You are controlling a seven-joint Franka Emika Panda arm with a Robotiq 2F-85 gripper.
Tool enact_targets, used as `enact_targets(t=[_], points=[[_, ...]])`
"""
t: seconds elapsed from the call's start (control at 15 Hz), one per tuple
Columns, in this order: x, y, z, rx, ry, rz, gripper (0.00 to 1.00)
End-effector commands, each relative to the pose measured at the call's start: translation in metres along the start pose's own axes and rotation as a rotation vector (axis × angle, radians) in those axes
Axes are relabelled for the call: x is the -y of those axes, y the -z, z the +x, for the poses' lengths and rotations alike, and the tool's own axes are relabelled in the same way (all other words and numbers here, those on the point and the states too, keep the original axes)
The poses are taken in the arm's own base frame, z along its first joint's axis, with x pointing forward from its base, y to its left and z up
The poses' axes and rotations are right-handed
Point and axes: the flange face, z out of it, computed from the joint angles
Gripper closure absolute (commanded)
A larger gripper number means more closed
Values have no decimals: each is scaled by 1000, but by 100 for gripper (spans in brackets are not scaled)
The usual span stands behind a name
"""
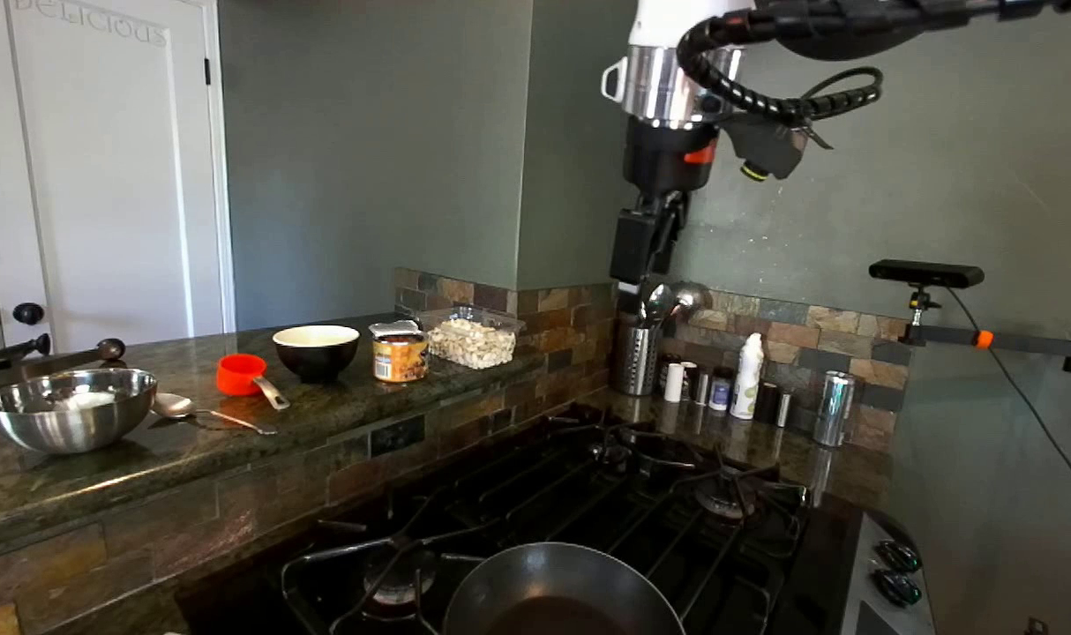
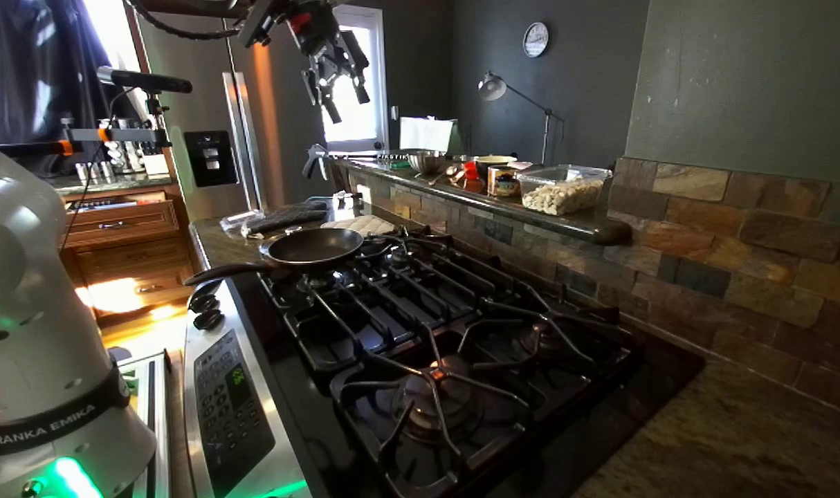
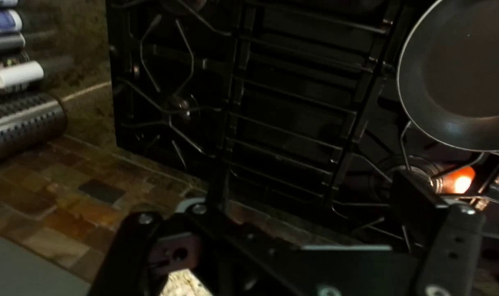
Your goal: Transfer some popcorn from the transparent bowl to the black bowl.
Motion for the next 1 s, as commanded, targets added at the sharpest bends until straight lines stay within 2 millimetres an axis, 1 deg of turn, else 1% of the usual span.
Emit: enact_targets(t=[0.0, 0.07, 0.13, 0.33, 0.53, 0.73, 0.8, 0.93], points=[[36, 13, 56, -101, 176, -22, 0], [42, 15, 71, -148, 218, -20, 0], [47, 13, 87, -188, 263, -7, 0], [58, -2, 127, -254, 340, 56, 0], [74, -20, 156, -278, 407, 109, 0], [98, -33, 175, -267, 482, 155, 0], [84, -29, 160, -265, 434, 115, 0], [96, -35, 169, -262, 462, 132, 0]])
